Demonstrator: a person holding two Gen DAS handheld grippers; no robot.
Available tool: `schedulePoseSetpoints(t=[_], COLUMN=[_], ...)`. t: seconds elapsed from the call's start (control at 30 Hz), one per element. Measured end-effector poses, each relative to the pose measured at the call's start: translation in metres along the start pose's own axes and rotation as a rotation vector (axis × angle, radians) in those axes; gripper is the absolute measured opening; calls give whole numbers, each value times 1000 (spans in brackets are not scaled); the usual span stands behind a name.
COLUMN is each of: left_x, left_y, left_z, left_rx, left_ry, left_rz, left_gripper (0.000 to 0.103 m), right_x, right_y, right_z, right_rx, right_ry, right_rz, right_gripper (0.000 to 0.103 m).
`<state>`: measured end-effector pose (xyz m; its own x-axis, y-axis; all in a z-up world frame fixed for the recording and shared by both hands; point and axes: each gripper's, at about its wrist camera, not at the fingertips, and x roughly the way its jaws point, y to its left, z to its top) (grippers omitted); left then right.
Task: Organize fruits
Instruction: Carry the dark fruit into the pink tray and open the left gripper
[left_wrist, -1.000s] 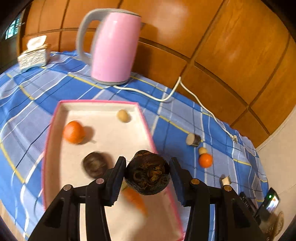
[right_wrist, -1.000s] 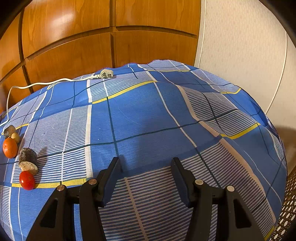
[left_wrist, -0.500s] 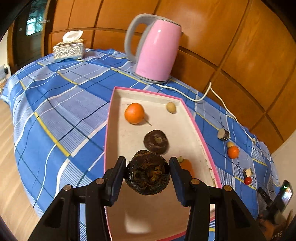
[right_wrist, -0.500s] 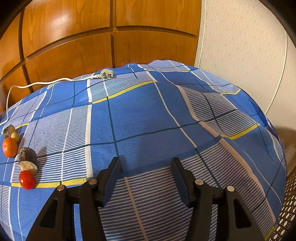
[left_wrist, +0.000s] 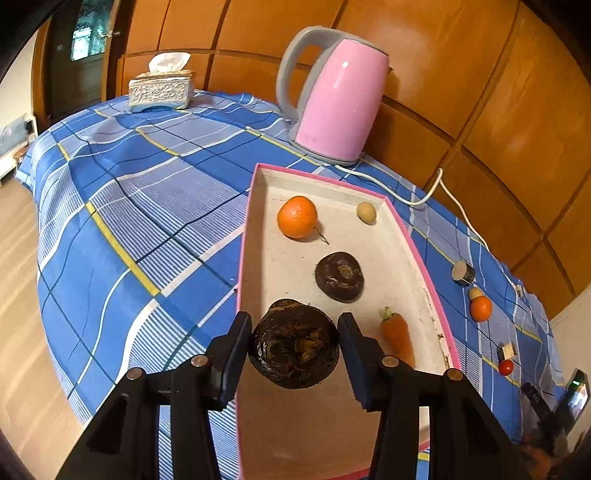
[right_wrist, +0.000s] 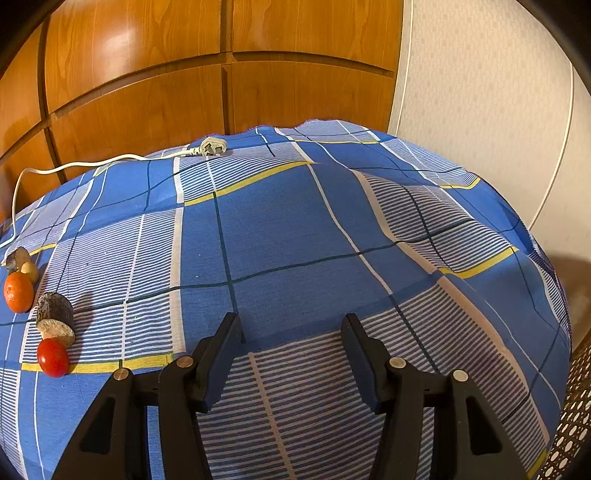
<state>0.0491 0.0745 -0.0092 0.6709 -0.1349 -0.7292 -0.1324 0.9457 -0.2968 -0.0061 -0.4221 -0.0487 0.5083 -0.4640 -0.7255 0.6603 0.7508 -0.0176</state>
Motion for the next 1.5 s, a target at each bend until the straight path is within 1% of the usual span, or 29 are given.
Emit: schedulePoseSetpoints(t=[0.3,0.47,0.73,1.03,1.1,1.17,1.23,1.33,1.5], left_x=[4,11,18,25,25,22,19,19,18], left_y=[-8,-15,-22,-19,-18,-19,-21,-22,-24], left_z=[6,12,19,19,19,20,20,20,17], left_rx=[48,61,65,61,59,65,69,72,78], left_ry=[-19,-26,-42,-44,-54,-71,-84,-82,-85], left_rz=[24,22,27,51,57,68,71,72,75], left_gripper=[49,49,49,49,50,57,57,57,61], right_x=[0,0,0,0,0,0,0,0,0], right_y=[0,0,0,1,0,1,0,0,0], right_z=[0,0,0,0,0,-1,-1,-1,-1], right_rx=[-1,0,-1,-1,-2,-2,-3,-4,-5], right_ry=[0,-1,-1,-1,-1,-1,-2,-2,-2], right_rz=[-1,-1,-1,-2,-3,-2,-3,-4,-4], right_gripper=[57,57,57,57,57,57,57,57,57])
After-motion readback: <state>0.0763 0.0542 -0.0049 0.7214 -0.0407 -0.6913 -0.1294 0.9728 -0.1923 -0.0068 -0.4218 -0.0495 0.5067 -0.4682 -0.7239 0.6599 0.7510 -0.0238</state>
